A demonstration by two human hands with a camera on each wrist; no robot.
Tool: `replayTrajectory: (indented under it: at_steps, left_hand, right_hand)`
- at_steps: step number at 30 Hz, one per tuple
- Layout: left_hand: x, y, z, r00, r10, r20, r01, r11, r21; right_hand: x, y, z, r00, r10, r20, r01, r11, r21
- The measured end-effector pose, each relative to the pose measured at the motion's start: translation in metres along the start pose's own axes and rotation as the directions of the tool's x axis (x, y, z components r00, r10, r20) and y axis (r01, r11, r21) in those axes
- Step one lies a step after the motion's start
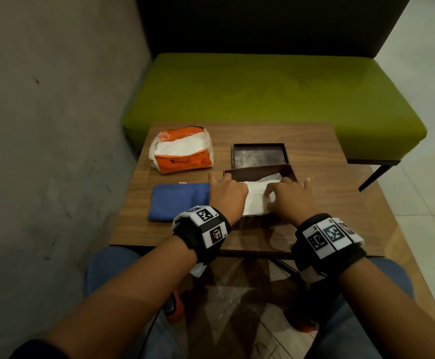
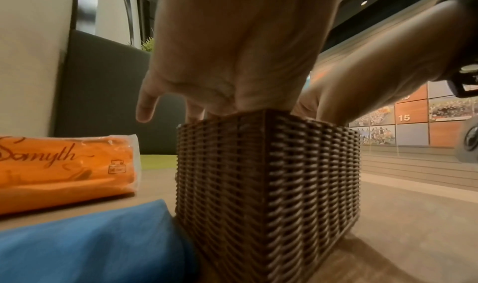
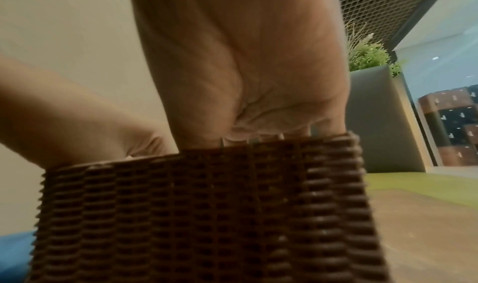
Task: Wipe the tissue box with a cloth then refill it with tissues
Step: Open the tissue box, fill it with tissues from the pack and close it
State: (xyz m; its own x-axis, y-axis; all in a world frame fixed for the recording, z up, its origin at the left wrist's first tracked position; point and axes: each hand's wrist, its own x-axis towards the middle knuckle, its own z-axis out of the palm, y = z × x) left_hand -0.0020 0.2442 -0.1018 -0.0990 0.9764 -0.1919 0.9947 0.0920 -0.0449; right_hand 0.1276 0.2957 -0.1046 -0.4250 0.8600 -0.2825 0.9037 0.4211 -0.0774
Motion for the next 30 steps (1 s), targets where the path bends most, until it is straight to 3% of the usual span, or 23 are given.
replayTrajectory:
  at_steps: [5,10,13,15,18,20,22,26,30]
  left_hand:
    - [0.001,0.003,-0.003,0.993,0.058,-0.1,-0.06,0.998,-0.016]
    - [0.004,-0.002,0.004,0.987,0.116,0.107,-0.098,0.982,-0.164]
    - [0.005,-0.016,-0.001,0.982,0.188,0.015,-0.174,0.934,-0.313]
    - [0.007,-0.035,-0.011,0.983,0.071,-0.167,-0.148,0.847,-0.511]
    - [0.015,-0.08,-0.021,0.922,-0.218,-0.32,-0.068,0.722,-0.688]
    - [0.026,-0.114,-0.021,0.876,-0.315,-0.366,0.003,0.762,-0.648]
    - [0.041,-0.146,-0.016,0.859,-0.338,-0.384,0.059,0.811,-0.582]
    - [0.071,-0.172,-0.005,0.963,-0.191,-0.189,0.078,0.871,-0.485]
    - [0.09,-0.172,0.006,0.997,-0.078,0.028,0.083,0.953,-0.291]
  right_hand:
    - [-0.002,-0.006,-0.001,0.996,-0.065,-0.065,0.065,0.998,-0.005]
    - [-0.005,-0.011,0.005,0.998,-0.05,0.036,0.04,0.97,0.242]
    - [-0.005,-0.007,0.005,0.998,-0.031,0.063,0.012,0.961,0.276]
    - [-0.004,-0.004,0.004,0.996,-0.017,0.089,-0.009,0.96,0.28]
    - [-0.005,-0.002,0.003,0.995,0.003,0.099,-0.029,0.963,0.268]
    - [-0.006,-0.002,0.005,0.996,0.004,0.088,-0.025,0.969,0.244]
    - [-0.008,-0.003,0.006,0.997,0.003,0.072,-0.019,0.973,0.232]
    - [-0.009,-0.003,0.008,0.999,-0.002,0.05,-0.01,0.97,0.244]
    - [-0.009,-0.002,0.007,0.999,-0.005,0.053,-0.009,0.969,0.249]
